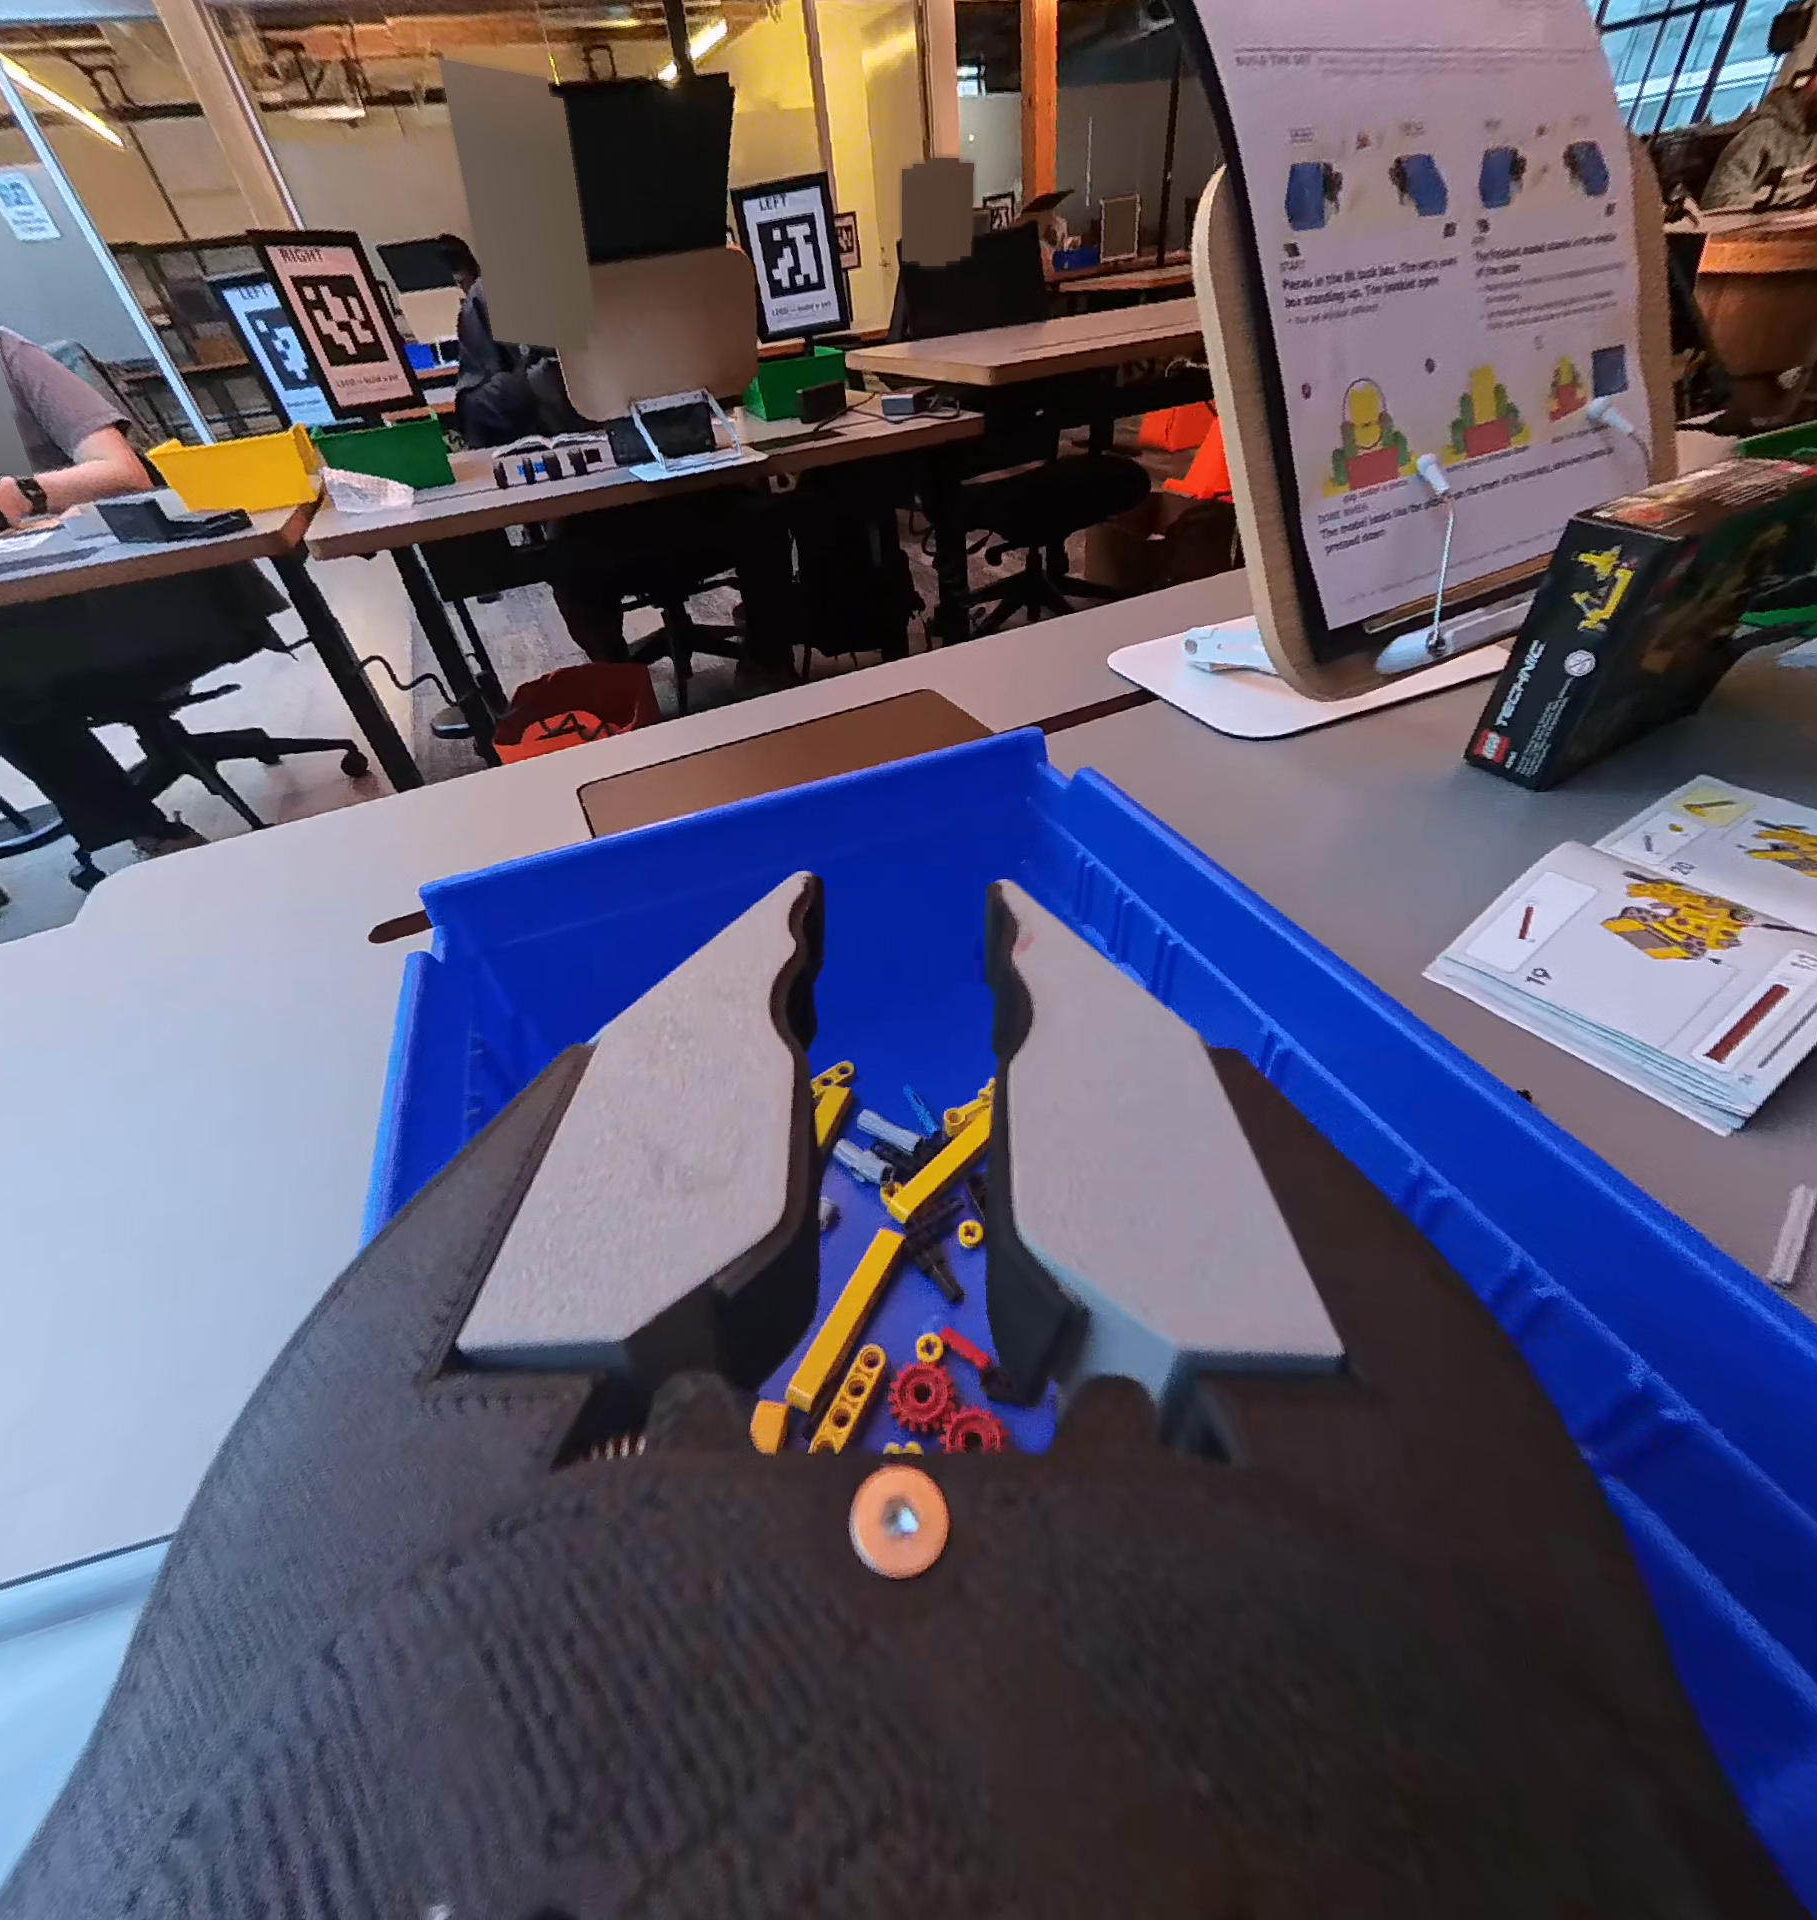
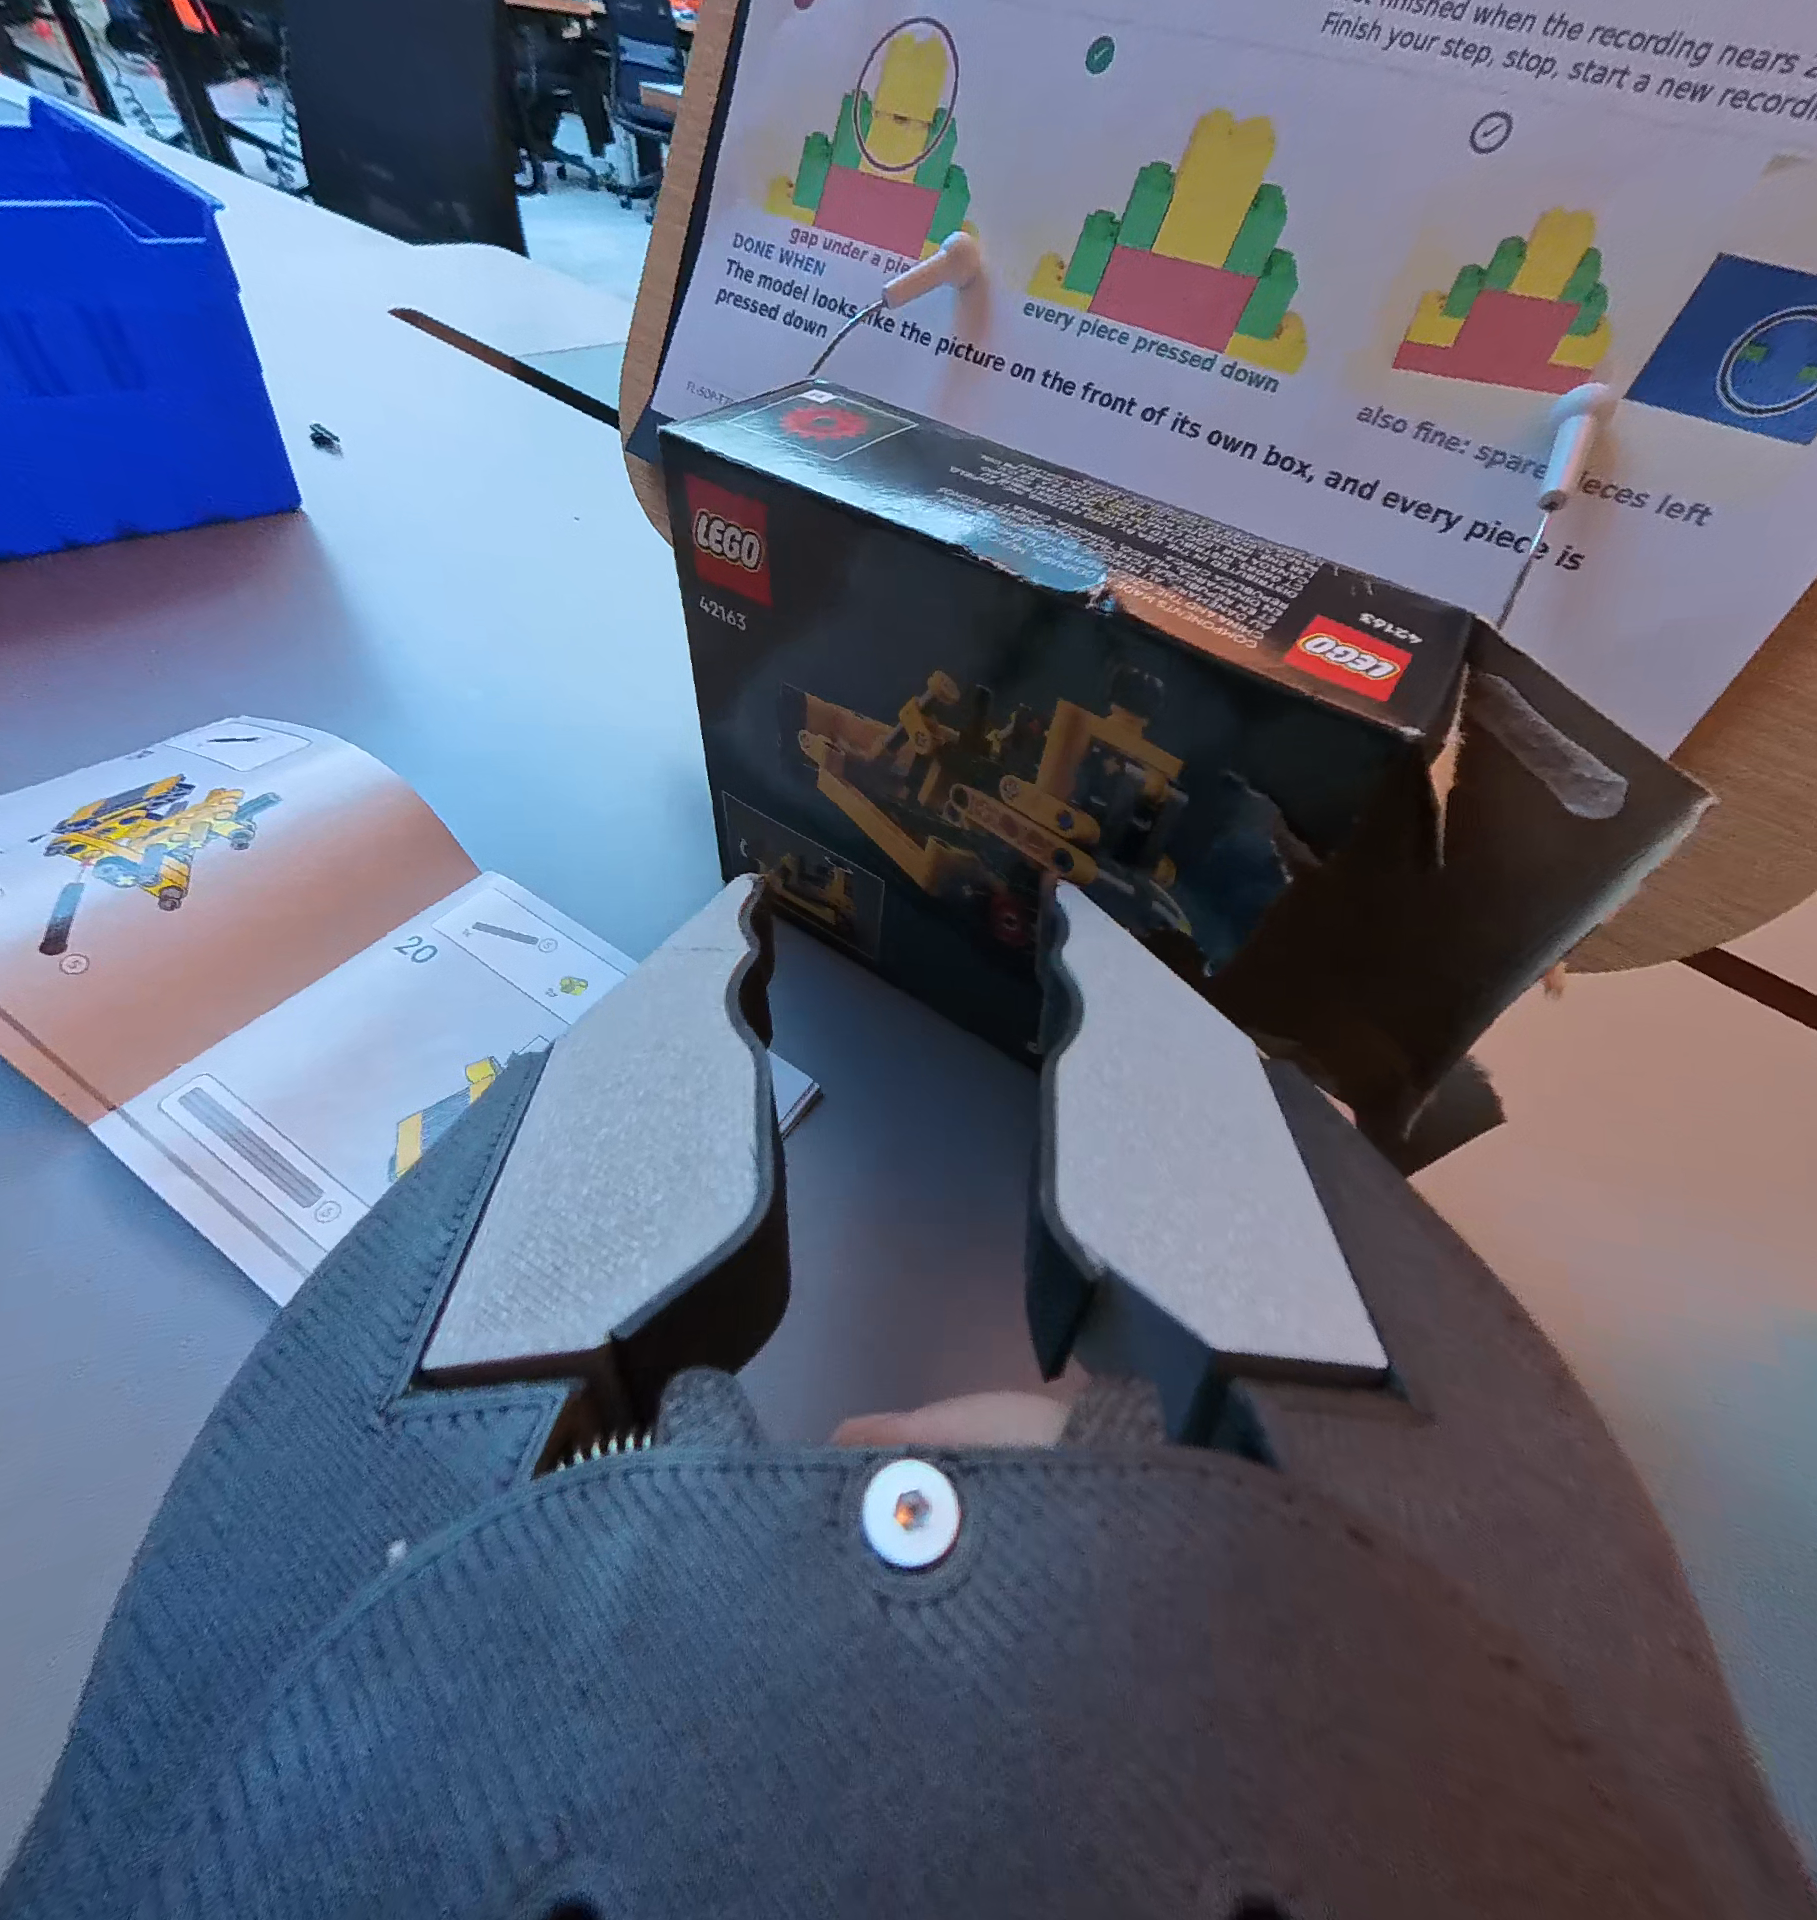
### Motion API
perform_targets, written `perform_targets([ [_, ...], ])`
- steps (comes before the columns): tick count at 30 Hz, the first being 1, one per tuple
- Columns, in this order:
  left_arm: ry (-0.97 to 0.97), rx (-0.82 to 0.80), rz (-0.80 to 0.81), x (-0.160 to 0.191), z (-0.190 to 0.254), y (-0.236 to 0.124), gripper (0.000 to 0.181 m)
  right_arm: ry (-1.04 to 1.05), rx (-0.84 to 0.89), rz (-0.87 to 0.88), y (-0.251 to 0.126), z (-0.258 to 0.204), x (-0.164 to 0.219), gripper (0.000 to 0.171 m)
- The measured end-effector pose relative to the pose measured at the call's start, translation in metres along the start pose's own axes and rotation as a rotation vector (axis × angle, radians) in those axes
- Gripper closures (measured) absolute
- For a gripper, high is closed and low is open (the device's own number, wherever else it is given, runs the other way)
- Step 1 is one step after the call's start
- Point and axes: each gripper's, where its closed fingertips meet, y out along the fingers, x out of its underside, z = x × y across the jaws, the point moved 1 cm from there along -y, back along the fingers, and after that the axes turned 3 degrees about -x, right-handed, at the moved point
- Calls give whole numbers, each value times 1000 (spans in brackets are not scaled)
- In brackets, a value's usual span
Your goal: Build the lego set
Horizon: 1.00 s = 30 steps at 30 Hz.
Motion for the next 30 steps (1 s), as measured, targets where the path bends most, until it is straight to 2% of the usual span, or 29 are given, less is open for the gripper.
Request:
perform_targets([
  [7, -56, 11, 20, -2, -5, -2, 153, 9, -16, -12, 2, -1, 2, 124],
  [10, -43, -37, 28, -11, -17, -13, 153, 6, -11, -12, 2, -1, 1, 124],
  [15, -31, -171, 249, -51, -43, -60, 164, 17, 16, -21, 2, 4, 3, 124],
  [19, -82, -116, 215, -44, -40, -56, 161, 1, 37, -34, 3, 4, 4, 123],
  [25, -3, -99, 239, -51, -24, -58, 161, -19, 56, -58, 5, 5, 6, 123],
  [30, -19, -87, 241, -51, -24, -59, 161, -16, 56, -57, 5, 5, 6, 123],
])
